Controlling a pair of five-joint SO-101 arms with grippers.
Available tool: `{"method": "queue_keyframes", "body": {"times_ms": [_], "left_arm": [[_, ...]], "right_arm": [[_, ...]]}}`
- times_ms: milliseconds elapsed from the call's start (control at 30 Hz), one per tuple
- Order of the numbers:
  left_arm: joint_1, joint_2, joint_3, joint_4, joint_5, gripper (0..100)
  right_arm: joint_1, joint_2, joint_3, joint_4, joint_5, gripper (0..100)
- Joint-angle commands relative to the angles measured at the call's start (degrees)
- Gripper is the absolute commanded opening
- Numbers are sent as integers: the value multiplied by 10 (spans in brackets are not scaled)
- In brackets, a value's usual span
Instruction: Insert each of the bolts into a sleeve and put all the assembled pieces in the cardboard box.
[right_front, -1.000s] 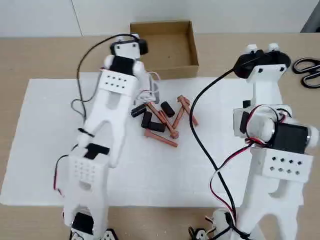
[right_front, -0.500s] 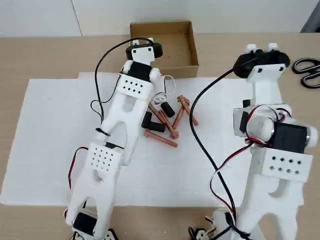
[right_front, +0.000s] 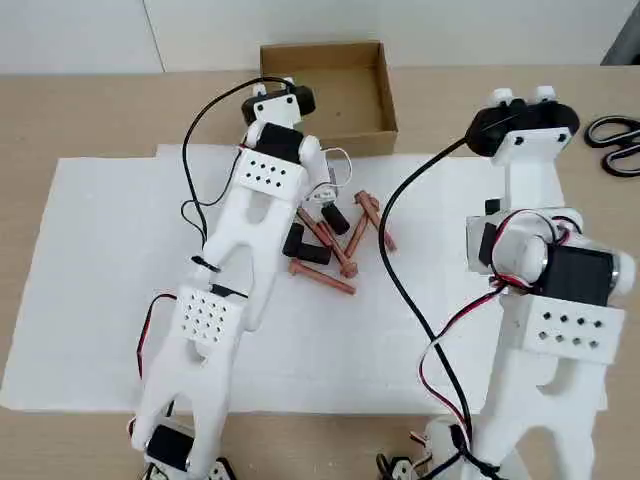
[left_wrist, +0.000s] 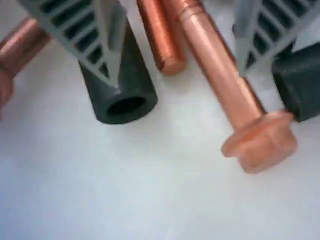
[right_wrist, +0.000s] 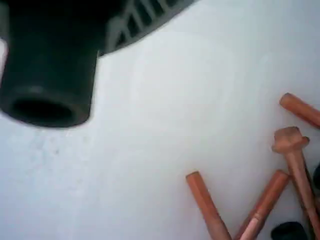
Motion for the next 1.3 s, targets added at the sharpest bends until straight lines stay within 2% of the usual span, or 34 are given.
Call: {"method": "queue_keyframes", "body": {"times_ms": [0, 200, 1100, 1267], "left_arm": [[-6, -9, 8, 11, 6, 156], [-18, -8, 45, 11, 25, 156], [-20, 40, 43, 6, 51, 153], [-20, 40, 43, -10, 51, 29]], "right_arm": [[3, -15, -4, -13, 4, 3], [3, -13, -4, -13, 4, 3], [3, -15, -4, -13, 1, 3], [3, -15, -5, -13, 0, 3]]}}
